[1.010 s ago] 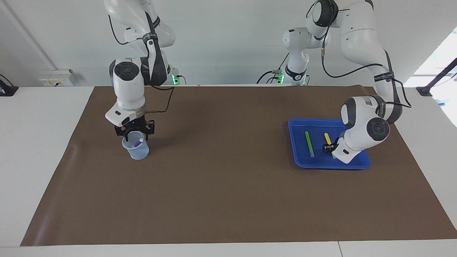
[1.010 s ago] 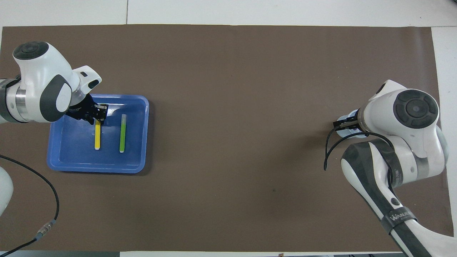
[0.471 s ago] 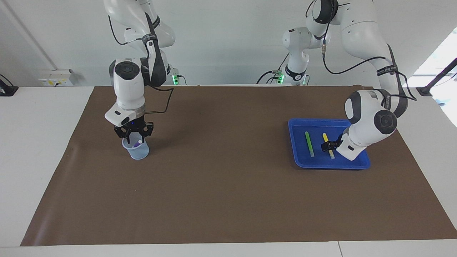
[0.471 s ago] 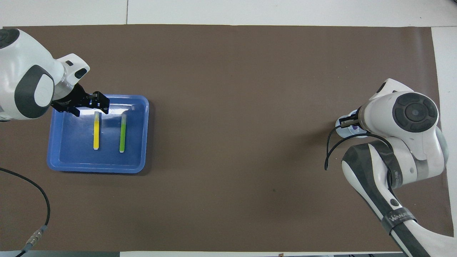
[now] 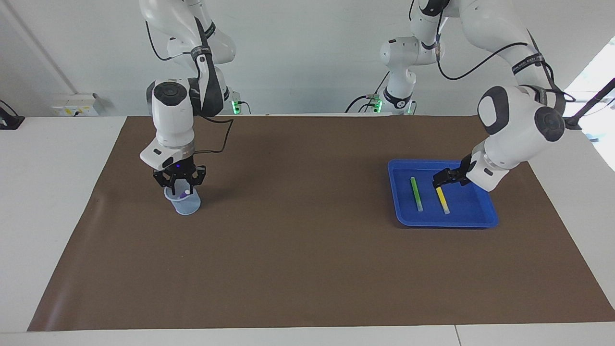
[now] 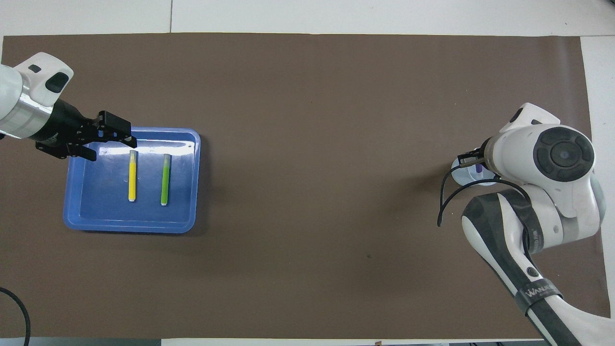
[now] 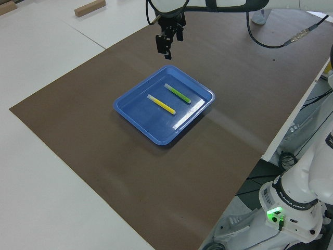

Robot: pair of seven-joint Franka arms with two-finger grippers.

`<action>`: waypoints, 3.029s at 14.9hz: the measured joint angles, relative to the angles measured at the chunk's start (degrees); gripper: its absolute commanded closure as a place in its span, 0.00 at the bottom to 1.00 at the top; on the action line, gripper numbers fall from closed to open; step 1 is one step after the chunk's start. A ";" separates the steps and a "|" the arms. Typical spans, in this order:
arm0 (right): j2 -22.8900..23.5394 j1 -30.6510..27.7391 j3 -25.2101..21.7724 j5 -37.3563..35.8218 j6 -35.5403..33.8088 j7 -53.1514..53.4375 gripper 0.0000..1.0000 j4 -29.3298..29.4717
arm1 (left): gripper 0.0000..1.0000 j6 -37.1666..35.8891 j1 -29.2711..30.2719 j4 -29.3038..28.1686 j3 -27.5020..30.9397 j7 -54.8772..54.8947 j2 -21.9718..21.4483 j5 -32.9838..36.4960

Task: Right arm passes pens to left for tray arrangement
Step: 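Raise the left gripper from the tray while the right gripper nears the cup, then grasp the purple pen in the cup with the right gripper and lift, then carry the purple pen toward the left gripper while the left gripper approaches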

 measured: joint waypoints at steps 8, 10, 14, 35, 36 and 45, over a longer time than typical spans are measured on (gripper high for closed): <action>0.63 -1.21 -0.03 -0.05 1.50 -0.04 0.70 -0.25 | 0.00 -4.98 1.51 -0.53 0.40 -9.93 -5.33 -17.37; 0.77 -1.21 -0.04 -0.06 2.04 -0.04 0.70 -0.25 | 0.00 -5.78 3.40 -2.50 0.48 -10.18 -6.16 -22.71; 0.89 -1.31 -0.11 -0.06 2.79 -0.04 1.00 -0.26 | 0.00 -4.72 5.73 -10.17 0.61 -10.22 -9.72 -31.91; -9.59 -1.15 0.67 3.83 -13.76 0.05 1.00 7.17 | 0.00 5.15 6.15 -20.89 0.54 -21.53 -15.62 -44.66; -9.63 -1.13 0.91 7.39 -15.40 0.66 1.00 8.60 | 0.00 5.43 6.14 -20.90 0.53 -22.69 -15.62 -45.21; -7.84 0.32 7.43 37.34 -11.01 35.03 1.00 10.36 | 0.00 6.75 5.41 -20.91 0.05 -31.47 -15.62 -48.79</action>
